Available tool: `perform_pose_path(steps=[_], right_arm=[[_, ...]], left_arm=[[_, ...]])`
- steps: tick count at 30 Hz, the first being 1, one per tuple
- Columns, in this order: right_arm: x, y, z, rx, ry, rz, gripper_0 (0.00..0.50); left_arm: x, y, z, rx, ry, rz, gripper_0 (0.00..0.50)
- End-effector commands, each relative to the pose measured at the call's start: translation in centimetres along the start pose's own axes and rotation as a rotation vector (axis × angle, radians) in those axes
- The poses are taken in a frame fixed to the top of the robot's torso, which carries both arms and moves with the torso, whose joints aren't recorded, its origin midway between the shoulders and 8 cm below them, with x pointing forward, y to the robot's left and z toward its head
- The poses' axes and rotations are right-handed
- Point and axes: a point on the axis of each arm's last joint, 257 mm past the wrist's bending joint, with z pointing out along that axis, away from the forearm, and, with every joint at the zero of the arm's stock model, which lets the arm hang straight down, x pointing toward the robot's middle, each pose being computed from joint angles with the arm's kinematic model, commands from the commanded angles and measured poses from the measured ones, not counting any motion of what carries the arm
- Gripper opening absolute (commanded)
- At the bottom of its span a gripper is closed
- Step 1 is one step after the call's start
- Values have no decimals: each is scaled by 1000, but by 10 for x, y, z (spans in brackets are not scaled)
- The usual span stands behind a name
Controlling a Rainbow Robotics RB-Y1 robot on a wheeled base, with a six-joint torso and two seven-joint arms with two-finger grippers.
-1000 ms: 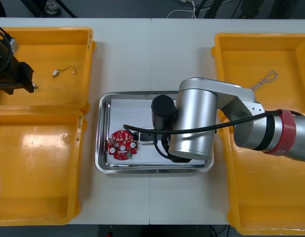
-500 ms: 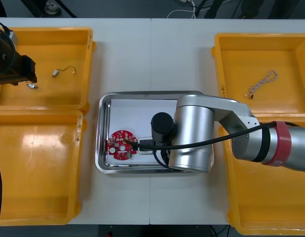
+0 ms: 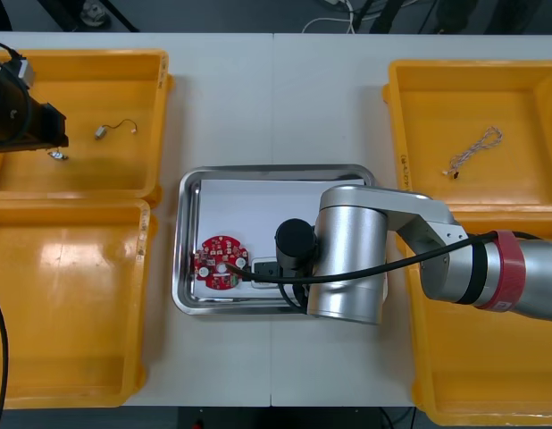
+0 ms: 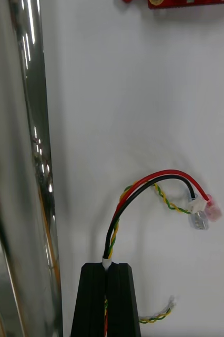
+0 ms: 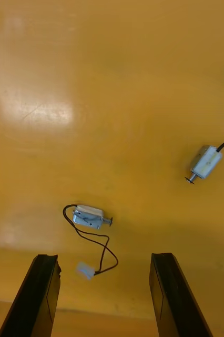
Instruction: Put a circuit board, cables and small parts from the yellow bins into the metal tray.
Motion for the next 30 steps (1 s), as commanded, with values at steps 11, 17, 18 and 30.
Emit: perform_pose_path(steps=[11,17,18,30], right_arm=[[-12,-15,-3,71,-25,-8,500],[-13,-22,-7,80,-35,6,500],[-13,-24,-8,81,-35,9,500],[-2,-50,-42,5,-47,159,500]], left_arm=[[-40,20,0,12,-121,61,500],[-39,16,10,25,-131,66,500],[-38,16,11,24,-130,68,500],[-29,15,26,21,-115,87,500]])
